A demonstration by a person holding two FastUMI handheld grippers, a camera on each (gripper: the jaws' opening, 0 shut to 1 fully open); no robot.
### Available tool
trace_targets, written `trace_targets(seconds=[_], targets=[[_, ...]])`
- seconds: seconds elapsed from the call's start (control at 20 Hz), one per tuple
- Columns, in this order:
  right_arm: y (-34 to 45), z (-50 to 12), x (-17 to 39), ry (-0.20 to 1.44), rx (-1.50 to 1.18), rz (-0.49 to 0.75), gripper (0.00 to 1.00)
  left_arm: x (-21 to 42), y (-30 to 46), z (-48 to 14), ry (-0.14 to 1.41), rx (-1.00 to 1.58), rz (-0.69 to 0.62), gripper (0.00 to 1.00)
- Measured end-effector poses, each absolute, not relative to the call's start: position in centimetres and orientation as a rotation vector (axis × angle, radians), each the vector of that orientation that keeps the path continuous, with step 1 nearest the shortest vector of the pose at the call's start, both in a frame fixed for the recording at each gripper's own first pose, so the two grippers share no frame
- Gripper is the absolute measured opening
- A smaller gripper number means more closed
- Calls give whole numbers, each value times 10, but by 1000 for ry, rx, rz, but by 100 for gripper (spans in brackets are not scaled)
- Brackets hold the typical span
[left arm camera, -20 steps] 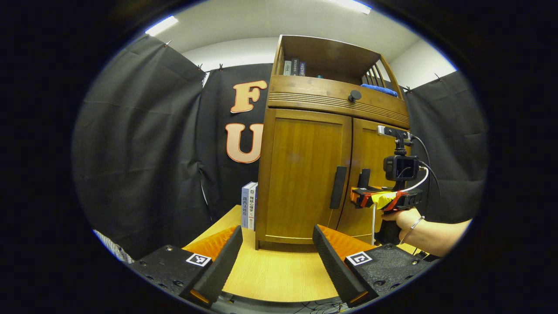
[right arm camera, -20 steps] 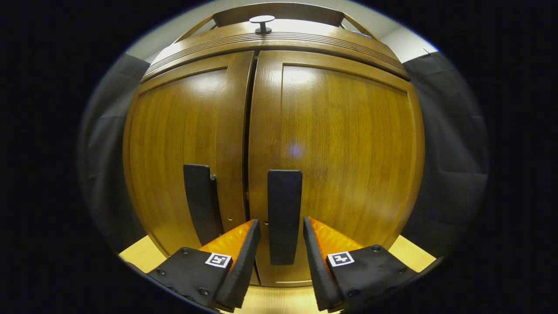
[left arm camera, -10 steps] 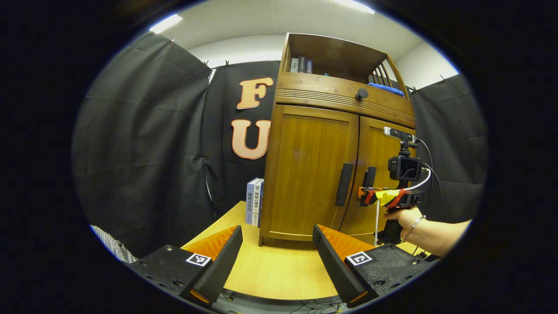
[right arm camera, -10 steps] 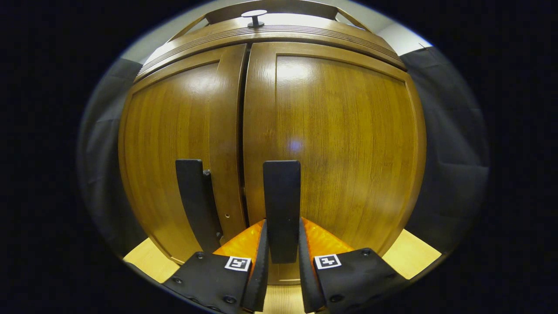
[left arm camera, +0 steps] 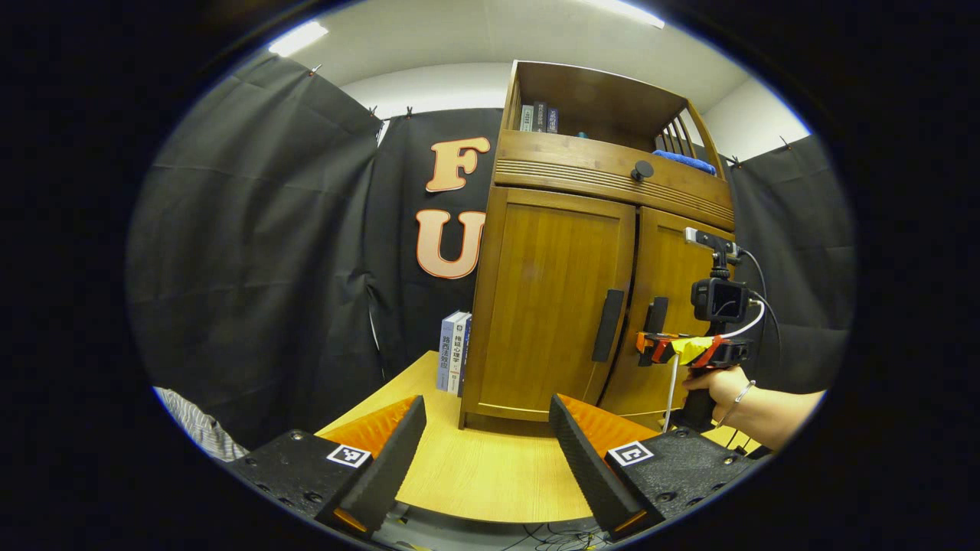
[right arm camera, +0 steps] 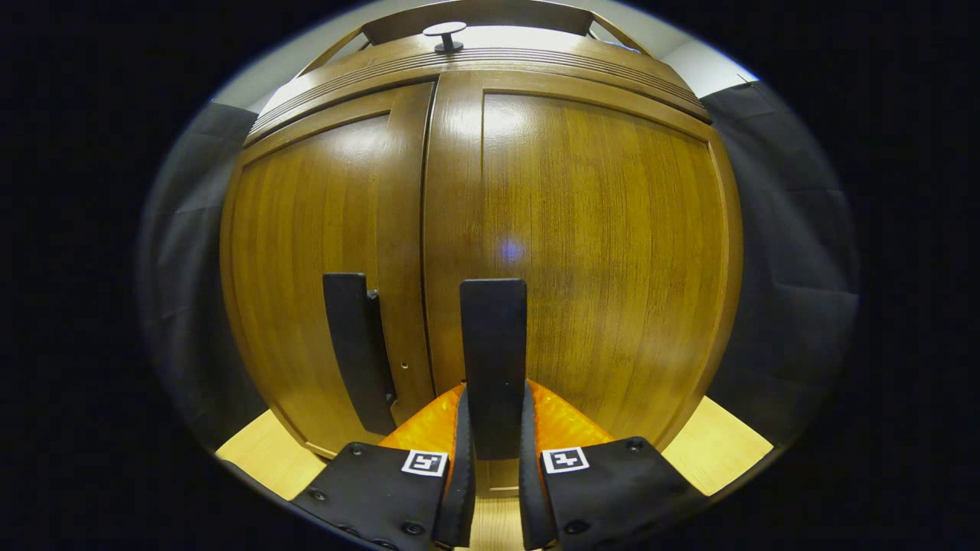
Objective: Open the right door of the double-door shoe cabinet with the right hand, and open the left door with the left hand.
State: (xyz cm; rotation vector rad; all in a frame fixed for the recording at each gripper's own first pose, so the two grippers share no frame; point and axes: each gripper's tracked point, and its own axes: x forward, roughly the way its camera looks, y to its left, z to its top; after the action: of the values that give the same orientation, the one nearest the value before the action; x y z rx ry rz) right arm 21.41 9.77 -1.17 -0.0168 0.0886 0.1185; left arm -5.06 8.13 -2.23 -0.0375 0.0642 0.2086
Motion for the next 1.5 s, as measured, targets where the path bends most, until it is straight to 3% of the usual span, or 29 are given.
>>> trace_targets(seconds=[0.05, 0.95, 1.05, 1.4, 1.45, 1.5], targets=[[96, -12, 209, 91, -16, 121, 32, -52, 81, -21, 61, -32, 208, 98], [48, -18, 128, 116, -4, 151, 31, -62, 67, -9, 41, -19, 215, 97], [40, -19, 120, 117, 9, 145, 36, -59, 63, -11, 44, -20, 206, 98], [14, -22, 106, 136, -3, 62, 22, -47, 35, -16, 62, -22, 148, 97], [12, -22, 103, 138, 11, 53, 26, -46, 31, -18, 68, -21, 139, 97], [11, -22, 102, 143, 24, 45, 22, -45, 27, -19, 72, -21, 129, 97]])
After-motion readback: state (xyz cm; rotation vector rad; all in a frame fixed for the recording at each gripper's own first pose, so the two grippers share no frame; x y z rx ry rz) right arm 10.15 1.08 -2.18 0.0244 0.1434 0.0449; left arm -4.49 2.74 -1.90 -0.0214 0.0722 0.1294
